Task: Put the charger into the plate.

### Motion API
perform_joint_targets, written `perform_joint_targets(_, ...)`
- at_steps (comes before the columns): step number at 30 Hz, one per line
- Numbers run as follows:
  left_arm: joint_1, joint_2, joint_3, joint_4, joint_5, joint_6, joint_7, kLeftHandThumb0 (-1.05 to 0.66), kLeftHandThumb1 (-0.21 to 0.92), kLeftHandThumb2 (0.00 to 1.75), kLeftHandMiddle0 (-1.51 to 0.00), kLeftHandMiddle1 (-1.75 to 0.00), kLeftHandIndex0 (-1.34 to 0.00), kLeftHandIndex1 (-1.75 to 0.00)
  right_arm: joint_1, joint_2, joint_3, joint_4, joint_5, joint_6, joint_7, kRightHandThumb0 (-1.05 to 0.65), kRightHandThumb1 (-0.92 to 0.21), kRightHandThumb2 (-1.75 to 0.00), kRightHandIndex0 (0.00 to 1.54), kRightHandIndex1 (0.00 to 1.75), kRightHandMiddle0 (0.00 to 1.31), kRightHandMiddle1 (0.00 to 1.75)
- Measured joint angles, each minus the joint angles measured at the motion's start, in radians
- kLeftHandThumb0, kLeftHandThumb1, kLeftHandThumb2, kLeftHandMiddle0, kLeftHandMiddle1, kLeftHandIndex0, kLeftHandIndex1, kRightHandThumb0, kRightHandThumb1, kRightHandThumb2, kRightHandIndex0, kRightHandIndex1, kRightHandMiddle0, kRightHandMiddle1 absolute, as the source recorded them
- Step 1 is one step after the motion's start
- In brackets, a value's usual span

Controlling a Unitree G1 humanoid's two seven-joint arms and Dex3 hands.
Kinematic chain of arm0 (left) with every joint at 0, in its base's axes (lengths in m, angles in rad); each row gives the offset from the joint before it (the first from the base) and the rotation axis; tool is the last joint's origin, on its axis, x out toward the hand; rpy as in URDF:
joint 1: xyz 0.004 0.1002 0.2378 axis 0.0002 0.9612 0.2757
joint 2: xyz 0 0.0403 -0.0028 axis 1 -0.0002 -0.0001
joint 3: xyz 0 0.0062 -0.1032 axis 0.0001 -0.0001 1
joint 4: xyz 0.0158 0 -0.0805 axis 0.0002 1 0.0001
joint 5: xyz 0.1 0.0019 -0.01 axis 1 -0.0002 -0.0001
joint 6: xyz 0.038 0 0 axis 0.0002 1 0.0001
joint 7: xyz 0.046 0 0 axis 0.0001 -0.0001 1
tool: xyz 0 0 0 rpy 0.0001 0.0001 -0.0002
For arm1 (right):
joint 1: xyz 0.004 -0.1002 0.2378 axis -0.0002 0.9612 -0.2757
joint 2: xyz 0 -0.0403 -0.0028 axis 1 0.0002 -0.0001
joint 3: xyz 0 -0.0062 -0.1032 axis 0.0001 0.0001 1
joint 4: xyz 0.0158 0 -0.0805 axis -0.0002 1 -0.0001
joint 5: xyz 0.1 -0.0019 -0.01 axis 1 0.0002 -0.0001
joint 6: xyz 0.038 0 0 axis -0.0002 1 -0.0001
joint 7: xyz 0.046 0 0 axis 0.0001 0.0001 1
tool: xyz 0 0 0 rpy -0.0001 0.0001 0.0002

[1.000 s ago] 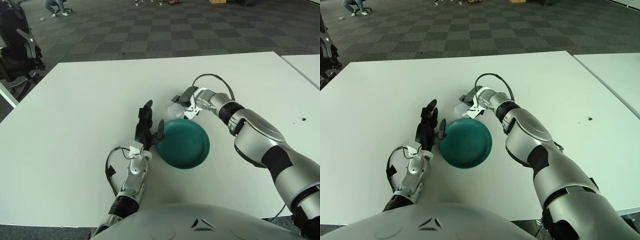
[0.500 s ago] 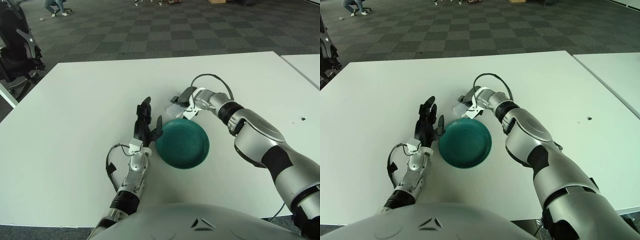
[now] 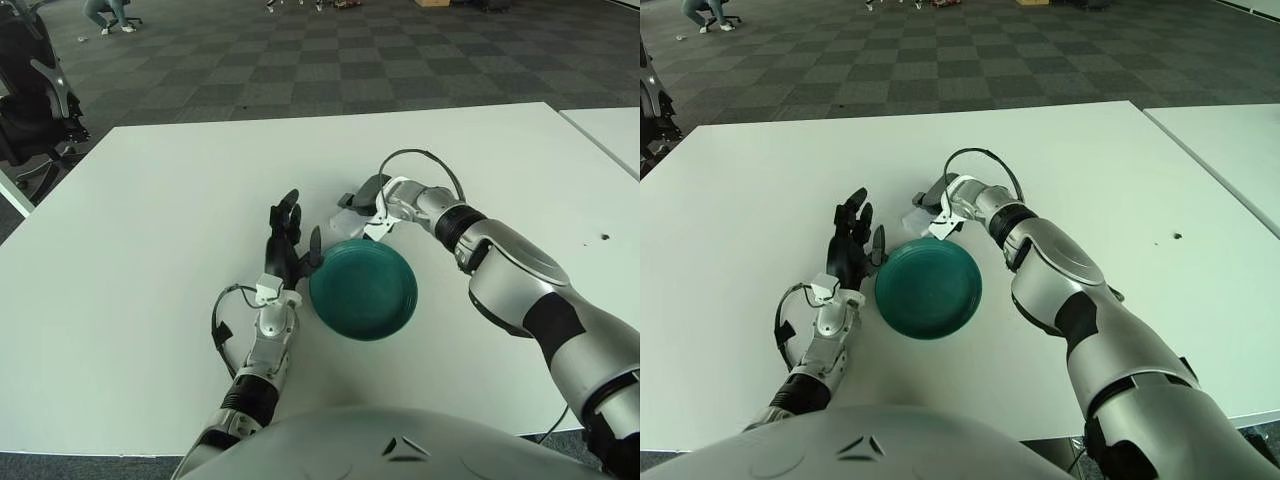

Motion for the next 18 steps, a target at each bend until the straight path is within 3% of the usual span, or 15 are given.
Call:
perform_joint_targets(11, -0.018, 0.0, 0.017, 0.017, -0.005, -0.024, 0.059, -0.78, 0.92, 0.87, -0.39, -0.03, 0.0, -0.85, 0.004, 0.0, 0.001, -0.018, -0.002, 0.001, -0.034, -0.86, -0.92, -0.67, 0.32, 0.0, 0.0, 0.35)
perform_joint_targets(18, -0.025, -0.001, 0.035, 0.024, -0.022, -0.024, 0.121, -0.8, 0.92, 0.84, -0.42, -0.03, -0.04, -0.93, 0.004, -0.001, 0.001, -0.018, -0.007, -0.012, -0.08, -0.84, -0.92, -0.52, 0.36, 0.02, 0.0, 0.66)
